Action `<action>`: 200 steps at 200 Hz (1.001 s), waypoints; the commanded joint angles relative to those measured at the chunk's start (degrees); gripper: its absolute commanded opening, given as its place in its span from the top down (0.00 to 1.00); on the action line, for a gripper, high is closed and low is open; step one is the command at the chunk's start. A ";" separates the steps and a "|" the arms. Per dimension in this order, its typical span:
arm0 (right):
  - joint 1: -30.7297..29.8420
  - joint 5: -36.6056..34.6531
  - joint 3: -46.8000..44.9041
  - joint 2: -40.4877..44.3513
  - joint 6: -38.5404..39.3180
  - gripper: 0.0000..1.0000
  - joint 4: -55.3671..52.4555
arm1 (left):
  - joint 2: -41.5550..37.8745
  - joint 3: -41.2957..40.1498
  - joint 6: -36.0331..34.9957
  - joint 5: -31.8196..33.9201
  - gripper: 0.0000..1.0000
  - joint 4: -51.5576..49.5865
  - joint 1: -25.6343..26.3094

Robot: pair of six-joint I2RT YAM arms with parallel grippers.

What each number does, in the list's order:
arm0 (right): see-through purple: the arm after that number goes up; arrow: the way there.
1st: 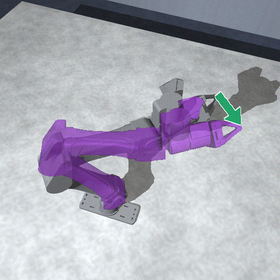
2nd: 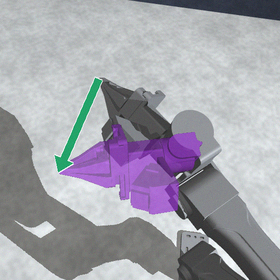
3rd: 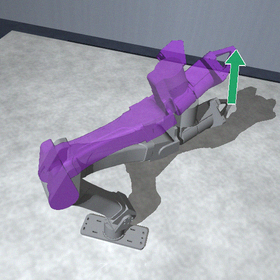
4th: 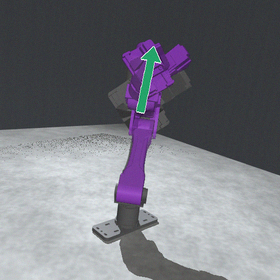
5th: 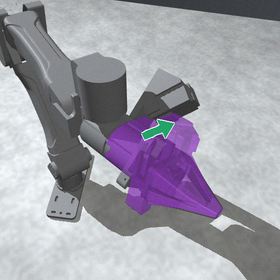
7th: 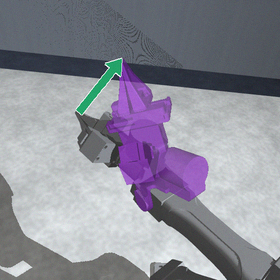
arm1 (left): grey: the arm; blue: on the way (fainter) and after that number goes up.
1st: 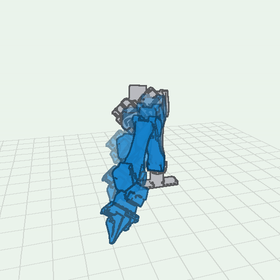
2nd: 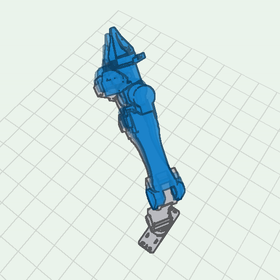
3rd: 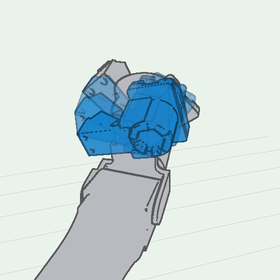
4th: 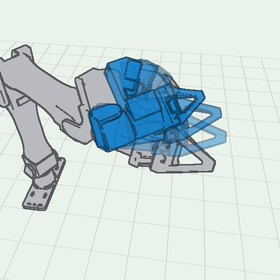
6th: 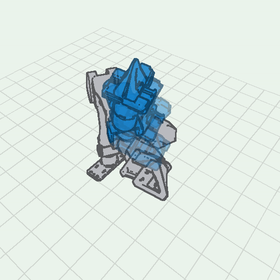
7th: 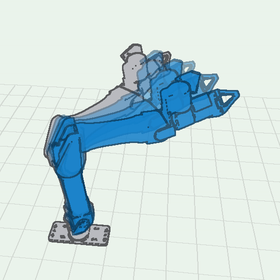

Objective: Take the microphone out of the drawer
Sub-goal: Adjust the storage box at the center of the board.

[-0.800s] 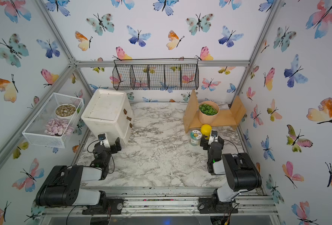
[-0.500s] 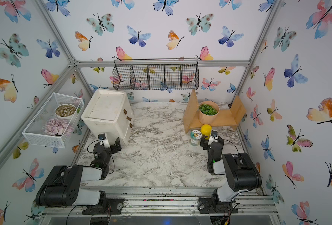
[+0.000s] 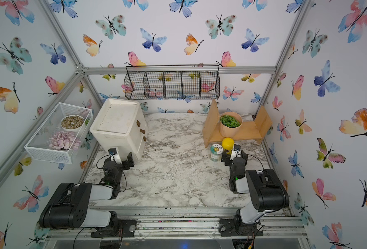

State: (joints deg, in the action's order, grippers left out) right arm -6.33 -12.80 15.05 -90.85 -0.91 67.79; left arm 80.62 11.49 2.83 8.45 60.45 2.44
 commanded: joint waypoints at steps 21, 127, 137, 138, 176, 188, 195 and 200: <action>0.26 1.28 0.11 0.32 -0.59 0.02 0.02 | -6.82 10.88 5.32 10.08 0.02 -24.14 0.40; 0.26 1.21 0.06 0.41 -0.47 0.02 0.06 | -33.35 28.45 39.77 15.21 0.12 -76.09 2.28; 0.26 1.27 -0.01 0.41 -0.54 0.02 0.07 | -32.85 31.22 42.21 14.32 0.11 -79.26 2.27; 0.26 1.28 -0.01 0.41 -0.52 0.02 0.07 | -32.79 31.49 42.46 14.23 0.11 -79.61 2.29; 0.26 1.20 -0.02 0.41 -0.50 0.02 0.11 | -28.39 39.38 53.13 11.72 0.12 -84.68 2.27; 0.25 1.20 0.04 0.41 -0.50 0.02 0.08 | -26.30 41.80 56.22 11.18 0.12 -85.19 2.48; 0.26 1.22 0.02 0.38 -0.50 0.02 0.09 | -25.13 43.25 58.04 11.11 0.12 -85.55 2.85; 0.26 1.20 0.02 0.36 -0.50 0.02 0.06 | -24.32 44.29 59.11 11.06 0.12 -85.74 3.07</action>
State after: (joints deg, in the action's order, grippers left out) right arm -6.33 -12.53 15.05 -90.85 -0.91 67.77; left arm 53.08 51.29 52.80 21.96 -20.56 4.67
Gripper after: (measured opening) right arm 0.983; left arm 0.879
